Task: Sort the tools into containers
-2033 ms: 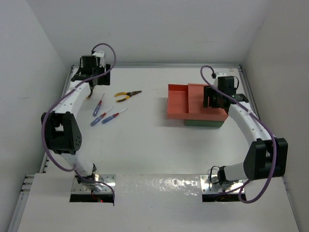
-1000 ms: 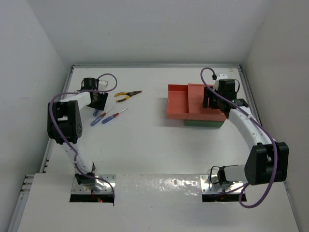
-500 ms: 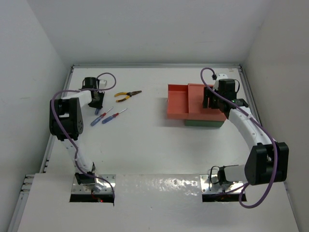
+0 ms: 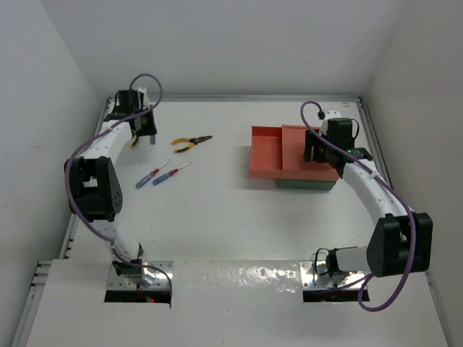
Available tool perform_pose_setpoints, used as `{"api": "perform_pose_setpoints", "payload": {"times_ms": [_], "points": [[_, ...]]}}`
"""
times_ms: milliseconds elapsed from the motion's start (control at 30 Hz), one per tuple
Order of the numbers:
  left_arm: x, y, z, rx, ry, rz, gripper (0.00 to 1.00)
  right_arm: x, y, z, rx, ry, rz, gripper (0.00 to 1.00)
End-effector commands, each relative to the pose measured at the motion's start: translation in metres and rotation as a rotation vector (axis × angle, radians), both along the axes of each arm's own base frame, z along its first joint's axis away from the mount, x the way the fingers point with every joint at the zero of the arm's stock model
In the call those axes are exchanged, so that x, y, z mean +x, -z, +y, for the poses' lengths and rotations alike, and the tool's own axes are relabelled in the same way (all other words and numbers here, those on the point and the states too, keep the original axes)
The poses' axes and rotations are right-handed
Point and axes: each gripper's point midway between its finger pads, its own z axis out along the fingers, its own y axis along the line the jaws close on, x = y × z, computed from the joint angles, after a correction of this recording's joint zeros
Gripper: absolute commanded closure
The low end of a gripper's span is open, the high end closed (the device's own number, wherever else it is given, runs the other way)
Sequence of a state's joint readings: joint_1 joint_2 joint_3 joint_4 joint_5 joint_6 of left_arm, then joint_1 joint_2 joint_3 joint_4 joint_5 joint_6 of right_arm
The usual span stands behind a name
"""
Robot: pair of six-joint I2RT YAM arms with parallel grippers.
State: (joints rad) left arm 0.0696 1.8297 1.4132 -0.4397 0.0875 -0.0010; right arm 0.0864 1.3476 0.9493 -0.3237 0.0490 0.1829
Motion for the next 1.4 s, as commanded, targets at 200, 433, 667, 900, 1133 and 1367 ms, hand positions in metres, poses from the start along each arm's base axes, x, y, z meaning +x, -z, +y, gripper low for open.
{"api": "perform_pose_setpoints", "payload": {"times_ms": [200, 433, 667, 900, 1133, 1367], "points": [[-0.029, -0.142, -0.246, -0.241, 0.468, -0.242, 1.00, -0.039, 0.046, -0.001, 0.012, 0.027, 0.219, 0.34], [-0.055, -0.143, -0.359, -0.269, 0.701, -0.275, 1.00, -0.046, 0.051, 0.000, 0.022, 0.036, 0.232, 0.34], [-0.050, -0.115, -0.376, -0.182, 0.747, -0.265, 1.00, -0.049, 0.049, 0.000, 0.022, 0.033, 0.228, 0.34], [-0.044, -0.096, -0.398, -0.203, 0.807, -0.195, 1.00, -0.048, 0.050, 0.002, 0.030, 0.031, 0.227, 0.34], [-0.041, -0.097, -0.413, -0.357, 0.680, -0.182, 1.00, -0.050, 0.051, 0.000, 0.027, 0.033, 0.231, 0.34], [-0.056, -0.061, -0.401, -0.351, 0.538, -0.076, 1.00, -0.050, 0.051, -0.001, 0.020, 0.033, 0.228, 0.34]]}}
